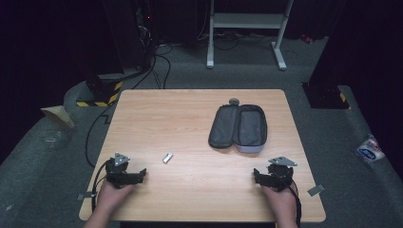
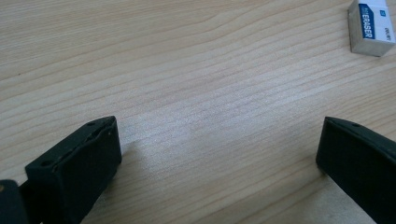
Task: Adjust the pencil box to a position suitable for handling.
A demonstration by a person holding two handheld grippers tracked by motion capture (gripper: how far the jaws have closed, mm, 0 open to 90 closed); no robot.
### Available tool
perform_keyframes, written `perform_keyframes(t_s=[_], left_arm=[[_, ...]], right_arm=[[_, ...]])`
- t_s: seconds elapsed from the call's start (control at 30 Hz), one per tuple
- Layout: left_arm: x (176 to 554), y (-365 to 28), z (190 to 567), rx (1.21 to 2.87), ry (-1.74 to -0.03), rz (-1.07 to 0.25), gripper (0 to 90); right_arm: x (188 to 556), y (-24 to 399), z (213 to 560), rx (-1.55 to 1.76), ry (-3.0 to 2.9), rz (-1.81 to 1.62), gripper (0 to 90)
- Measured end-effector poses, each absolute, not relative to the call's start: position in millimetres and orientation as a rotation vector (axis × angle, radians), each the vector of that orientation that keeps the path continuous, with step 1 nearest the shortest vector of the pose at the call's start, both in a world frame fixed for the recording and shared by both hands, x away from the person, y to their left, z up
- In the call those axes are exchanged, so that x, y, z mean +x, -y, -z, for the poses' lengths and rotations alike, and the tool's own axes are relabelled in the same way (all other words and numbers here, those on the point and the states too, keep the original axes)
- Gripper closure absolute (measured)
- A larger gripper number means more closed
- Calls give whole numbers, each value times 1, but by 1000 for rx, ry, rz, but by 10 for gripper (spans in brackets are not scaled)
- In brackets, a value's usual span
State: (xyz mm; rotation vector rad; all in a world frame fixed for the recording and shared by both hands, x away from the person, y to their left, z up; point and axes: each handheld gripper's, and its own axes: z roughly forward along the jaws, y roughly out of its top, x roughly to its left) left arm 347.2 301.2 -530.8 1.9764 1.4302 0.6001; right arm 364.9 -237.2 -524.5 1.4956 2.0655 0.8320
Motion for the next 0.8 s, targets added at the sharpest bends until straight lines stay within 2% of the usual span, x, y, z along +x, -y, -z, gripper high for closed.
perform_keyframes(t_s=[0.8], left_arm=[[346,-300,531,1976,-1425,-592,2]], right_arm=[[358,239,522,1462,-2049,-866,165]])
